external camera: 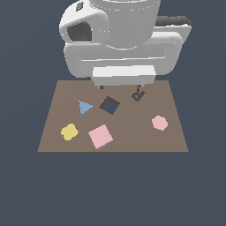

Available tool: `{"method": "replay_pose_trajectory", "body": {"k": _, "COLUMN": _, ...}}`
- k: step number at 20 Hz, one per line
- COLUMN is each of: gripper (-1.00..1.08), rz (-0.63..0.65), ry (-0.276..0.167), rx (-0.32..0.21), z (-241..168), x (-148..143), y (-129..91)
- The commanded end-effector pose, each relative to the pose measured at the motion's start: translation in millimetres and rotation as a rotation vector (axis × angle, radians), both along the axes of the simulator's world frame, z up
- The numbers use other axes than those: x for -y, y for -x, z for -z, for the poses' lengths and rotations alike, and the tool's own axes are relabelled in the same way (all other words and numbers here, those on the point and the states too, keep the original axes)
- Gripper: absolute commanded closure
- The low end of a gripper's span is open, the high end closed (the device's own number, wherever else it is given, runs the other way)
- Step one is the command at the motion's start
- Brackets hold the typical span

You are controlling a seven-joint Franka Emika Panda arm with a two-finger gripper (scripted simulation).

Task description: Insert a designated object into the corresponding slot on a board.

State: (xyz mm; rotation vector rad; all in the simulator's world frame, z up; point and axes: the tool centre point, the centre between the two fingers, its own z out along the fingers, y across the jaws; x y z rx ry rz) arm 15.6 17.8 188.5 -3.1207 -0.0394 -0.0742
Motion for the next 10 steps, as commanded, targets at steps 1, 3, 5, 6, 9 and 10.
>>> {"method": "replay_pose_trajectory", "body": {"k": 1, "gripper": -0.92, "rz": 0.000, "ry": 0.000, "rx": 0.000, "z": 0, "x": 0, "y": 0}}
{"method": "replay_pose_trajectory", "body": {"k": 3, "gripper": -0.92, "rz": -0.002, "ry": 0.000, "rx": 0.000, "z": 1, "x": 0, "y": 0}}
{"method": "replay_pose_trajectory", "body": {"k": 5, "gripper": -0.92, "rz": -0.009, "ry": 0.000, "rx": -0.001, "z": 3, "x": 1, "y": -1}}
{"method": "replay_pose_trajectory", "body": {"k": 6, "gripper": -0.92, "rz": -0.013, "ry": 0.001, "rx": -0.001, "z": 4, "x": 2, "y": -2}}
{"method": "replay_pose_trajectory", "body": {"k": 9, "gripper": -0.92, "rz": -0.034, "ry": 0.002, "rx": -0.003, "z": 10, "x": 6, "y": -5}}
{"method": "replay_pose_trajectory", "body": {"k": 10, "gripper": -0.92, "rz": -0.043, "ry": 0.002, "rx": -0.004, "z": 13, "x": 7, "y": -7}}
